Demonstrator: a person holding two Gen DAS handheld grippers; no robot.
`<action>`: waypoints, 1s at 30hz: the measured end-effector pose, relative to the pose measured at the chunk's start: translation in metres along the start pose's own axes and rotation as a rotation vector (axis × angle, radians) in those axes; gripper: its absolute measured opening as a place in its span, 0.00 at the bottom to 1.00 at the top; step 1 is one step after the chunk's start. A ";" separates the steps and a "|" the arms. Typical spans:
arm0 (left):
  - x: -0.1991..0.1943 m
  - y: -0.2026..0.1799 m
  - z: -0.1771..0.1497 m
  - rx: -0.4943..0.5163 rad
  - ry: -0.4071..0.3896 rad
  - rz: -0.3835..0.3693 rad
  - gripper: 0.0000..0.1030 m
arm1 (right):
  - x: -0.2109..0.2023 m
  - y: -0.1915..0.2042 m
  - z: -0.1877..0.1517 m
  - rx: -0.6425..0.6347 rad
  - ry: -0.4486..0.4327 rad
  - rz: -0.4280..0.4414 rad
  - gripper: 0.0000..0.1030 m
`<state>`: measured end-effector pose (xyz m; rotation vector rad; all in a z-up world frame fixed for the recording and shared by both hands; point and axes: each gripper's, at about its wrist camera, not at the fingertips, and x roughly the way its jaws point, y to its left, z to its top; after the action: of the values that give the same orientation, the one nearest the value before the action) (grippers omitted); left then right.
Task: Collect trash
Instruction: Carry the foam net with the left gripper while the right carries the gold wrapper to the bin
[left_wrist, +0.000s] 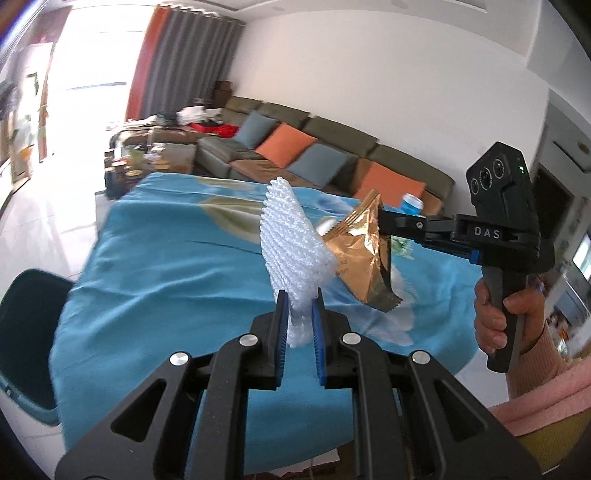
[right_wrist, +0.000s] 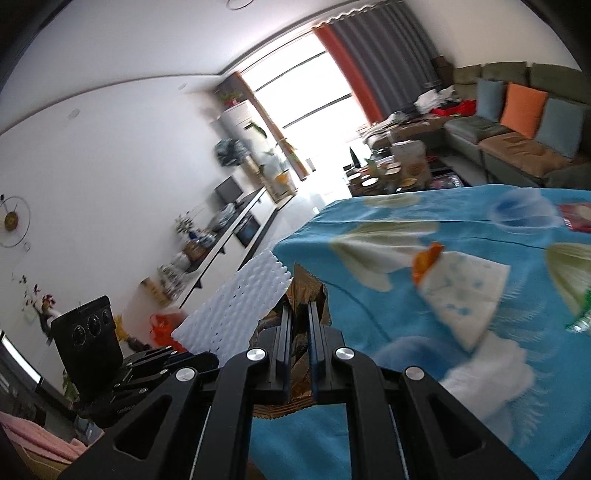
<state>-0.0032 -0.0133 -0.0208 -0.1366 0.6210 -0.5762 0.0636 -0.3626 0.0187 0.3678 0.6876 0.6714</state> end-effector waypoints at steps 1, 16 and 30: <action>-0.004 0.005 -0.001 -0.012 -0.005 0.015 0.13 | 0.004 0.003 0.001 -0.007 0.006 0.009 0.06; -0.053 0.060 -0.010 -0.121 -0.069 0.174 0.13 | 0.067 0.051 0.020 -0.097 0.085 0.113 0.06; -0.096 0.100 -0.021 -0.202 -0.110 0.309 0.13 | 0.110 0.085 0.033 -0.144 0.136 0.191 0.06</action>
<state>-0.0323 0.1240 -0.0176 -0.2556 0.5787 -0.2051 0.1121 -0.2291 0.0356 0.2583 0.7340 0.9288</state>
